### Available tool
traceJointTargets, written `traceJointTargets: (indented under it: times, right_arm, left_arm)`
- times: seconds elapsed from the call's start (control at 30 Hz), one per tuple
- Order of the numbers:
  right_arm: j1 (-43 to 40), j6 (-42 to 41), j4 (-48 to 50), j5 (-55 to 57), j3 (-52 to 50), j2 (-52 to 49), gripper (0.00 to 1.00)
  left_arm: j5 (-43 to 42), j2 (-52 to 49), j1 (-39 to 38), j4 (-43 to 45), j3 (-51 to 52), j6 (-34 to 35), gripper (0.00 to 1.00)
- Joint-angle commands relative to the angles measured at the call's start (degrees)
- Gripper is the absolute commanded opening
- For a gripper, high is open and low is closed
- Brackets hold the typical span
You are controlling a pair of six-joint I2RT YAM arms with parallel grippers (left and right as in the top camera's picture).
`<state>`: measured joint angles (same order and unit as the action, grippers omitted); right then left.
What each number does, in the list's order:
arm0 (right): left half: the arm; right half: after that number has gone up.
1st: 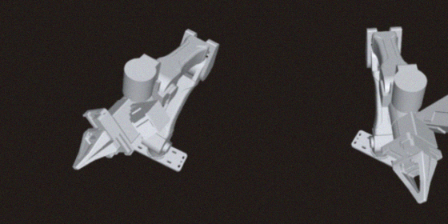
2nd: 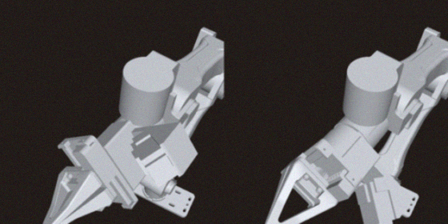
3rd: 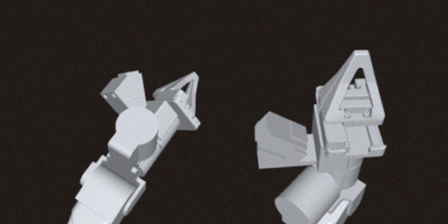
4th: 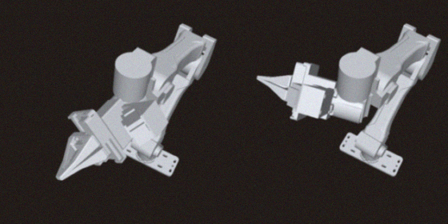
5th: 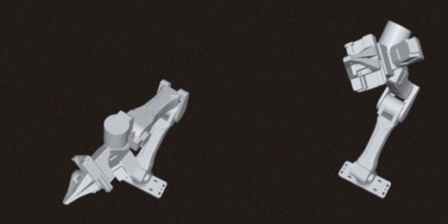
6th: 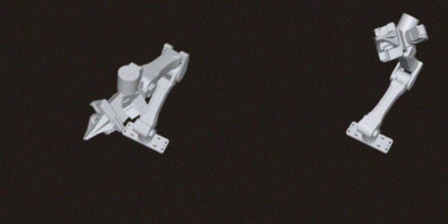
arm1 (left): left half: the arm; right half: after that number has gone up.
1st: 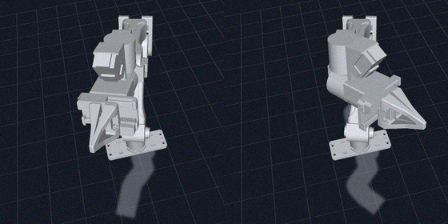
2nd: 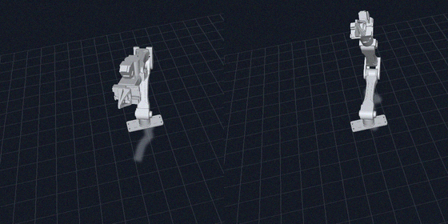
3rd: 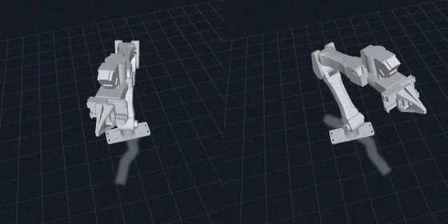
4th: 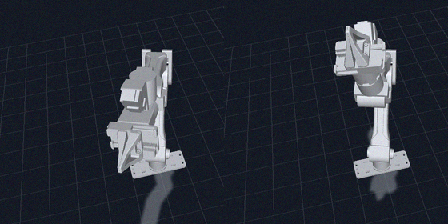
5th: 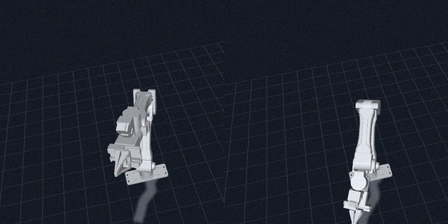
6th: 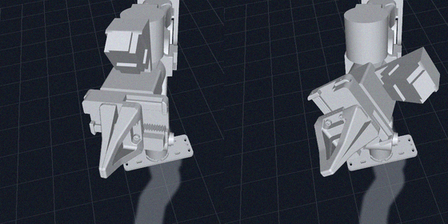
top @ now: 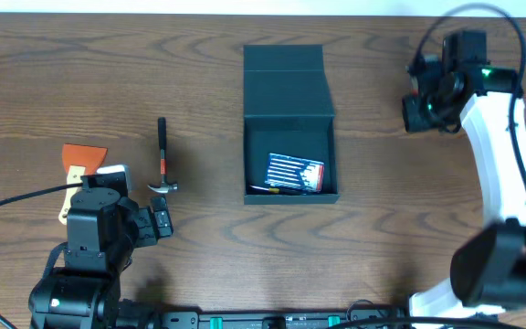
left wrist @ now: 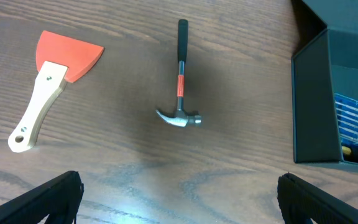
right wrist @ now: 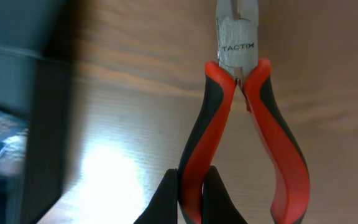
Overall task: Pack container
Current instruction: 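Carry the pliers into the box and release them on the case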
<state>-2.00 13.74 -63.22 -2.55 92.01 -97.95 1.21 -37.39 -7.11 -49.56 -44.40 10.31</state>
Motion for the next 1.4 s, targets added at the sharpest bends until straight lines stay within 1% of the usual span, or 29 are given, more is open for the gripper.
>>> traceJointTargets:
  times: [0.0, 0.03, 0.13, 0.23, 0.3, 0.47, 0.87, 1.13, 1.17, 1.2, 1.27, 1.3, 1.37]
  right_arm:
    - [6.7, 10.6, -3.2, 0.0, 5.2, 3.4, 0.01]
    - [9.8, 14.7, -4.7, -0.1, 6.7, 3.9, 0.01]
    - [17.2, 23.5, -7.0, 0.0, 8.8, 4.3, 0.01]
    - [24.2, 31.9, -6.6, 0.0, 8.6, 4.0, 0.01]
    - [27.4, 34.7, -5.8, 0.0, 8.4, 3.1, 0.01]
    - [31.0, 34.8, -4.7, -1.0, 8.4, -2.3, 0.01]
    - [31.3, 34.7, -5.6, -5.3, 8.4, -19.3, 0.01]
    - [31.3, 34.6, -4.6, -5.5, 8.4, -25.2, 0.01]
    - [31.3, 34.5, -4.5, -5.5, 8.4, -25.8, 0.04]
    - [31.3, 34.5, -4.3, -5.7, 8.4, -26.1, 0.19]
    - [31.3, 34.4, -4.0, -5.9, 8.4, -26.6, 0.39]
    - [31.3, 33.8, -3.6, -5.9, 8.4, -26.7, 0.42]
    - [31.3, 33.4, -3.0, -5.9, 8.4, -26.8, 0.45]
  left_arm:
    - [-0.6, 0.0, 0.3, -0.2, -0.9, 0.1, 0.98]
    - [-0.6, 0.0, 0.3, -0.2, -0.9, 0.1, 0.99]
    - [-0.6, 0.0, 0.3, -0.1, -0.9, 0.1, 0.98]
    - [-0.6, 0.0, 0.3, -0.1, -0.9, 0.1, 0.98]
    - [-0.6, 0.0, 0.3, -0.1, -0.9, 0.1, 0.98]
    - [-0.6, 0.0, 0.3, -0.1, -0.9, 0.1, 0.99]
    - [-0.6, 0.0, 0.3, -0.1, -0.9, 0.1, 0.99]
    - [-0.6, 0.0, 0.3, -0.1, -0.9, 0.1, 0.98]
    - [-0.6, 0.0, 0.3, -0.1, -0.9, 0.1, 0.99]
    - [-0.6, 0.0, 0.3, -0.1, -0.9, 0.1, 0.99]
    - [-0.6, 0.0, 0.3, -0.1, -0.9, 0.1, 0.98]
    - [-0.6, 0.0, 0.3, -0.1, -0.9, 0.1, 0.98]
    - [-0.6, 0.0, 0.3, -0.1, -0.9, 0.1, 0.99]
